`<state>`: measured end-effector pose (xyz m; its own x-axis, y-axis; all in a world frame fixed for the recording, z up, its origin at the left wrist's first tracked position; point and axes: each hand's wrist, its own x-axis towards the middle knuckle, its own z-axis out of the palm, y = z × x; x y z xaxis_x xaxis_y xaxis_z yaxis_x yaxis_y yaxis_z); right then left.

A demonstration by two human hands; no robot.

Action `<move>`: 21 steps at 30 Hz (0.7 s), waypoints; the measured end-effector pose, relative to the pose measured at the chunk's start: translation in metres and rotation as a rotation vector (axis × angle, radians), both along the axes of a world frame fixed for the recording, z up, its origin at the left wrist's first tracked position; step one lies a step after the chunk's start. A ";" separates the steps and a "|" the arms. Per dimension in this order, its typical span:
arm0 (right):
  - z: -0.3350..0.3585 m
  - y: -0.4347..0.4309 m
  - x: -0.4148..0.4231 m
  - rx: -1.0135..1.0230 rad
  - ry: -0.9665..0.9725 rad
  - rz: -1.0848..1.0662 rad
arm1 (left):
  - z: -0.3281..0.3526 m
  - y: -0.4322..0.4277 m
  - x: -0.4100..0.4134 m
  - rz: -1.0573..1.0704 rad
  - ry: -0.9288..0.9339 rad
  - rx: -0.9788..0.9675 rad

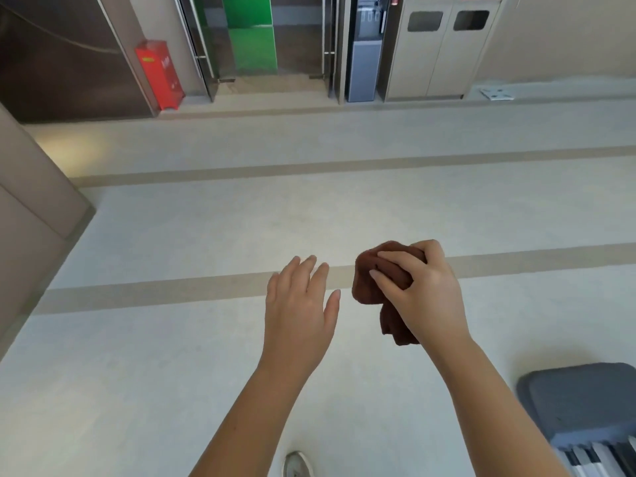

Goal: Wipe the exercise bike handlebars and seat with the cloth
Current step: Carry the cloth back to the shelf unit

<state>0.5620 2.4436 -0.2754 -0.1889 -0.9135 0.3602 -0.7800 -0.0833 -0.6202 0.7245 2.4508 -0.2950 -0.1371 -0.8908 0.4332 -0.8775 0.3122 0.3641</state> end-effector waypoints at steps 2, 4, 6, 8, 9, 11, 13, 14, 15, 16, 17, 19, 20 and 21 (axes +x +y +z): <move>0.004 -0.037 0.001 -0.020 -0.011 -0.030 | 0.004 -0.041 0.002 -0.036 -0.005 0.004; 0.002 -0.070 -0.002 -0.009 -0.022 -0.063 | 0.003 -0.078 -0.002 -0.065 -0.006 0.020; -0.002 -0.100 -0.010 0.001 -0.023 -0.096 | 0.002 -0.115 -0.010 -0.102 -0.018 0.031; -0.005 -0.135 -0.024 0.006 -0.030 -0.129 | 0.000 -0.156 -0.022 -0.136 -0.030 0.054; -0.007 -0.153 -0.034 0.009 -0.026 -0.152 | -0.001 -0.177 -0.031 -0.155 -0.038 0.063; -0.010 -0.192 -0.058 0.006 -0.008 -0.200 | -0.002 -0.221 -0.054 -0.200 -0.063 0.039; -0.012 -0.233 -0.087 -0.013 -0.007 -0.234 | -0.002 -0.270 -0.084 -0.246 -0.093 -0.005; -0.013 -0.252 -0.100 -0.019 -0.014 -0.246 | -0.001 -0.291 -0.098 -0.261 -0.106 -0.017; -0.014 -0.271 -0.113 -0.023 -0.011 -0.258 | -0.001 -0.313 -0.113 -0.268 -0.115 -0.030; -0.015 -0.292 -0.129 -0.029 -0.005 -0.267 | 0.000 -0.337 -0.130 -0.280 -0.122 -0.029; -0.015 -0.303 -0.134 -0.021 0.003 -0.266 | 0.002 -0.348 -0.138 -0.286 -0.123 -0.024; -0.013 -0.351 -0.168 -0.012 0.009 -0.271 | 0.005 -0.397 -0.173 -0.313 -0.127 -0.012; -0.011 -0.363 -0.173 -0.013 0.025 -0.262 | 0.008 -0.409 -0.181 -0.315 -0.142 -0.023; -0.009 -0.385 -0.183 -0.016 0.029 -0.258 | 0.011 -0.431 -0.193 -0.328 -0.157 -0.022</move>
<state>0.3793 2.0589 -0.2839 -0.4046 -0.8303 0.3833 -0.7940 0.1109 -0.5977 0.5311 2.0197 -0.2839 -0.4802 -0.7790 0.4031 -0.7741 0.5925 0.2229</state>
